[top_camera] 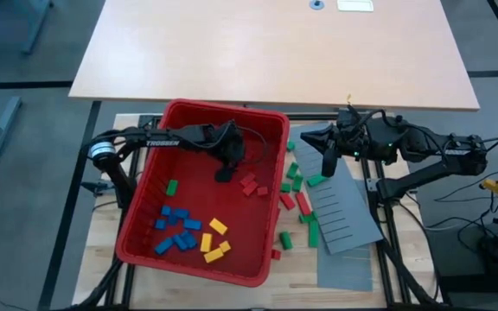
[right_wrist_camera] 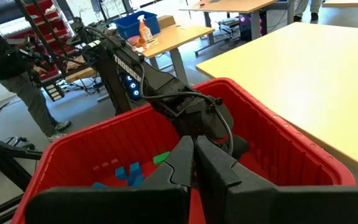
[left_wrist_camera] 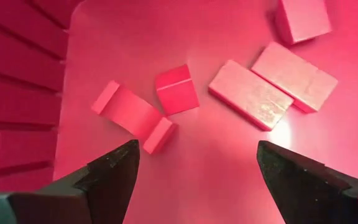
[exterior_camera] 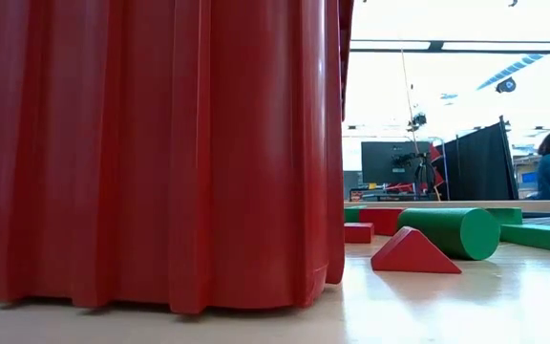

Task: Sort blocks

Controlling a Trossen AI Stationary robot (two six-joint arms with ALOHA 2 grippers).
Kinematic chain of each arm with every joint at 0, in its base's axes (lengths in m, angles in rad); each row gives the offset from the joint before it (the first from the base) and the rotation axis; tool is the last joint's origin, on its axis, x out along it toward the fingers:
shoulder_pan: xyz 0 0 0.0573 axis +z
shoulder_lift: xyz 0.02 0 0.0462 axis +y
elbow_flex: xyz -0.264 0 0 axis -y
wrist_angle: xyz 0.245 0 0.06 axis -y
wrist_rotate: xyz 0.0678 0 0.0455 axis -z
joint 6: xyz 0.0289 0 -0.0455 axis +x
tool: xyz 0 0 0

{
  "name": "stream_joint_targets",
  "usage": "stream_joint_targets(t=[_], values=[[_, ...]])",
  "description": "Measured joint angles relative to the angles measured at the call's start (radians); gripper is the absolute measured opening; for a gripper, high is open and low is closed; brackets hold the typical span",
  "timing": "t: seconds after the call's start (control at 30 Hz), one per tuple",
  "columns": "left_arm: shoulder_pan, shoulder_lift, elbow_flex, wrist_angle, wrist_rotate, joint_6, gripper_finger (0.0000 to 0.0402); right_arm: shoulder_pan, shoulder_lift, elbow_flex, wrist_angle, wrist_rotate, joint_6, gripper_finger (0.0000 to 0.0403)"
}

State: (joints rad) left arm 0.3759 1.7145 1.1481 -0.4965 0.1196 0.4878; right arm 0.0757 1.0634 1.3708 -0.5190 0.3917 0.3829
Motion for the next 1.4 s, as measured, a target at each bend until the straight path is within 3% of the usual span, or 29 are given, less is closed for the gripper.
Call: stream_joint_targets(t=[0.4,0.63,0.97,1.4], values=[[0.019,0.009,0.052,-0.045,0.093,-0.034,0.031,0.0,0.0,0.0,0.0,0.001,0.011,0.0],[0.035,0.134,0.192,-0.16,0.128,-0.122,0.031,0.0,0.0,0.0,0.0,0.002,0.024,0.0],[0.035,0.285,0.363,-0.253,0.021,-0.407,0.031,0.0,0.0,0.0,0.0,0.002,0.036,0.0],[0.044,0.299,0.369,-0.333,-0.026,-0.389,0.031,0.0,0.0,0.0,0.0,0.002,0.016,0.0]])
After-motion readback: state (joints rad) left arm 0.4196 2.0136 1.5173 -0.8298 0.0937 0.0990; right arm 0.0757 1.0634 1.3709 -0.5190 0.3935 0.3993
